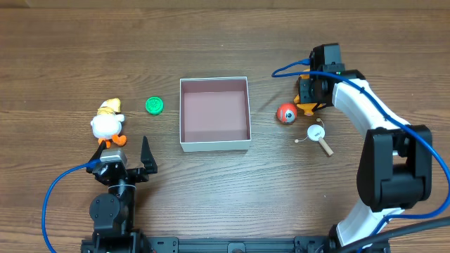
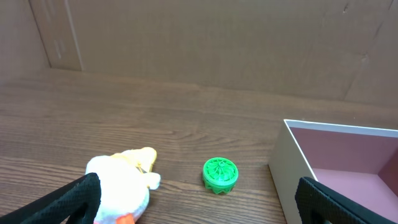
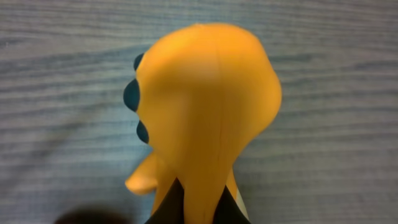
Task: Pack container
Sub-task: 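Reach the right gripper to the orange dinosaur and grasp it, then carry the orange dinosaur into the box and release it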
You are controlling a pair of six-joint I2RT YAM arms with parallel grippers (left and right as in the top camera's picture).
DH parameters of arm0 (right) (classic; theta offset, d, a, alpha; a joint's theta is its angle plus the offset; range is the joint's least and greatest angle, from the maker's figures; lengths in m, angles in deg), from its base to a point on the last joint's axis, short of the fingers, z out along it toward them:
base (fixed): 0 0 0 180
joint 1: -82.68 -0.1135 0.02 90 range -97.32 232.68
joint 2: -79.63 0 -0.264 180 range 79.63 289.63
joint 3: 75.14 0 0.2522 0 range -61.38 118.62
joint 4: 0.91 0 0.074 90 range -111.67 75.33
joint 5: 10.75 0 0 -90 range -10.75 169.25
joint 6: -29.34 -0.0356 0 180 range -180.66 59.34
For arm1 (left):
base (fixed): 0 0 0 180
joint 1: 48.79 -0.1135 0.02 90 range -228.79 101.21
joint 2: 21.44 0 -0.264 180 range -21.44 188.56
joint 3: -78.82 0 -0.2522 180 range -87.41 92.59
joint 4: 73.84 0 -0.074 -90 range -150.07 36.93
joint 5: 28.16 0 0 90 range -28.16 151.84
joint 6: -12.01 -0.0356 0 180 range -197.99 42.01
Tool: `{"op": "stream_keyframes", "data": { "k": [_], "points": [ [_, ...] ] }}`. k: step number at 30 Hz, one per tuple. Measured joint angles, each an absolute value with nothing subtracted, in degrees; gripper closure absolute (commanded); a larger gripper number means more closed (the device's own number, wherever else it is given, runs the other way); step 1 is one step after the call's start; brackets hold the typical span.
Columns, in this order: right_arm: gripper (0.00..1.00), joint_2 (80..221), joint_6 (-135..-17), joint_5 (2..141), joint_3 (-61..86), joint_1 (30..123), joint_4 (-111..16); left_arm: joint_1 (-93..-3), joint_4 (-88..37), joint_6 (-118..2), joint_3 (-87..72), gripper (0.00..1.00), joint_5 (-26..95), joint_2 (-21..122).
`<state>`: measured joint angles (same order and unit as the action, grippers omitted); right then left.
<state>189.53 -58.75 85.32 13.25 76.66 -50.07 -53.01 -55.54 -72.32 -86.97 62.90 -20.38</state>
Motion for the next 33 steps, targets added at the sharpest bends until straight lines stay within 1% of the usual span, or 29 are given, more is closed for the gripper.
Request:
{"op": "stream_keyframes", "data": {
  "k": [2, 6, 11, 14, 18, 23, 26, 29, 33],
  "points": [
    [0.96, 188.07, -58.75, 85.27, 15.44, 76.66, -52.39, -53.01, -55.54, -72.32, -86.97, 0.00, 62.90, -20.38],
    [0.96, 180.53, -58.75, 85.49, 20.03, 76.64, -54.59, -53.01, -55.54, -72.32, -86.97, 0.00, 62.88, -20.38],
    [0.96, 171.96, -58.77, 85.43, 20.90, 74.45, -58.33, -53.01, -55.52, -72.32, -86.97, 0.00, 62.90, -20.38],
    [0.96, 168.55, -58.99, 84.53, 20.90, 69.38, -61.02, -53.01, -55.54, -72.32, -86.97, 0.00, 62.90, -20.38],
    [0.96, 162.74, -61.92, 83.48, 20.90, 57.73, -62.77, -53.01, -55.54, -72.32, -86.97, 0.00, 62.90, -20.38],
    [0.96, 162.87, -66.23, 82.80, 20.90, 50.60, -64.23, -53.01, -55.54, -72.32, -86.97, 0.00, 62.88, -20.38],
    [0.96, 166.72, -68.13, 82.43, 20.90, 47.94, -62.55, -53.01, -55.54, -72.32, -86.97, 0.00, 62.88, -20.38],
    [0.96, 171.35, -69.46, 82.41, 20.90, 47.35, -59.56, -53.01, -55.54, -72.32, -86.97, 0.00, 62.90, -20.38],
    [0.96, 173.47, -71.17, 82.45, 20.90, 47.35, -57.06, -53.01, -55.54, -72.32, -86.97, 0.00, 62.90, -20.38]
  ]
}}
